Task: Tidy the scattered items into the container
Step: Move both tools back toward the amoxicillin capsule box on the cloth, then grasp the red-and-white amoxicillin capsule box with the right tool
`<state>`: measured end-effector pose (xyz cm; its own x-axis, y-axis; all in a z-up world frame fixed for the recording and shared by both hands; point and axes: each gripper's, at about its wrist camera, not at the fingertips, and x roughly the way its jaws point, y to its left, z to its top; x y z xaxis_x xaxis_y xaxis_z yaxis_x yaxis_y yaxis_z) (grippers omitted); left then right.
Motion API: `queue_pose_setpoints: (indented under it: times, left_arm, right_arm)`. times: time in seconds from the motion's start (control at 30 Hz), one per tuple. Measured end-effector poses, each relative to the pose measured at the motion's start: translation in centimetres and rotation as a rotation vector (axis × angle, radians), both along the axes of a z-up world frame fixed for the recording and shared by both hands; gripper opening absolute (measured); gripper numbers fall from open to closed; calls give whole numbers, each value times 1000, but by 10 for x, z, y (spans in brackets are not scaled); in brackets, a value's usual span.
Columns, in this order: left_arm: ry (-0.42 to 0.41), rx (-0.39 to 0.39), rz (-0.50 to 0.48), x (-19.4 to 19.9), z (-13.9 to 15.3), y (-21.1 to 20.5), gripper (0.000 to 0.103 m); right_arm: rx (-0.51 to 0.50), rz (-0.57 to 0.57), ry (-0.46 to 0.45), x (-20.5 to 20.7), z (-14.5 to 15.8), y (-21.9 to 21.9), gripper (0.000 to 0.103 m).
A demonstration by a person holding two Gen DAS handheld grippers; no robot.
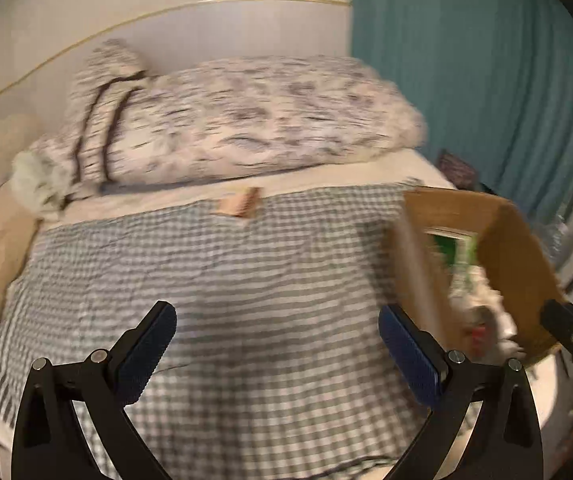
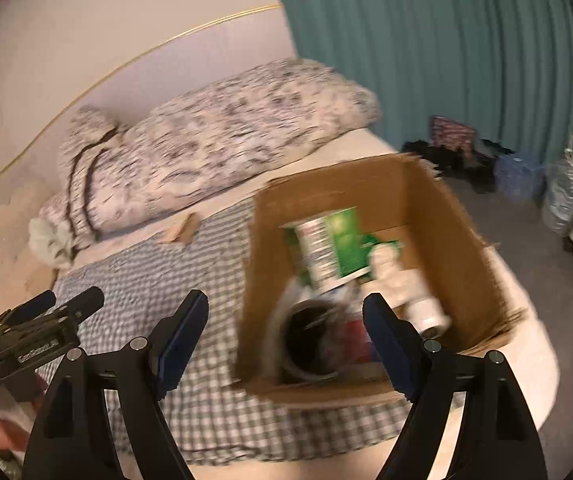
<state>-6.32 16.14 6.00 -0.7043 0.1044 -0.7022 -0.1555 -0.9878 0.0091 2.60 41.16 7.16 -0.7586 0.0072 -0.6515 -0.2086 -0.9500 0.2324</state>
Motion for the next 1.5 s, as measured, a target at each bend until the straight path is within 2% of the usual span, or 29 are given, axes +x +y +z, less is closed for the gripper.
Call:
queue_pose_setpoints:
  times: [0.17,0.33,0.57,0.77,0.97,1.13,1.37,1.5]
  left_arm:
    - [-14,-14,66,7,-13,-54,103]
    - [-53,6,122,10,-31,-104,103]
    - [-85,15,186,3,-52,-167,103]
    - [-102,48,234,-23,-70,-209,103]
    - [-106,51,245,-75,-86,-230,103]
    - [-108,30,241,-136,-102,-231,103]
    - [-91,1,239,-219,-134,-222,103]
    - [-99,17,243,-257,-163,-219,103]
  right_arm:
    - [11,82,-4,2,-11,-58,83]
    - [37,160,-21,-2,-21,-108,83]
    - [20,169,-35,-22,-33,-156,83]
    - [33,143,-36,-49,-40,-194,84]
    - [64,155,-61,-105,-53,-230,84]
    - [31,170,-87,-169,-75,-246,85]
    - [18,161,-196,-274,-129,-243,85]
    - [22,150,-247,-327,-164,-239,85]
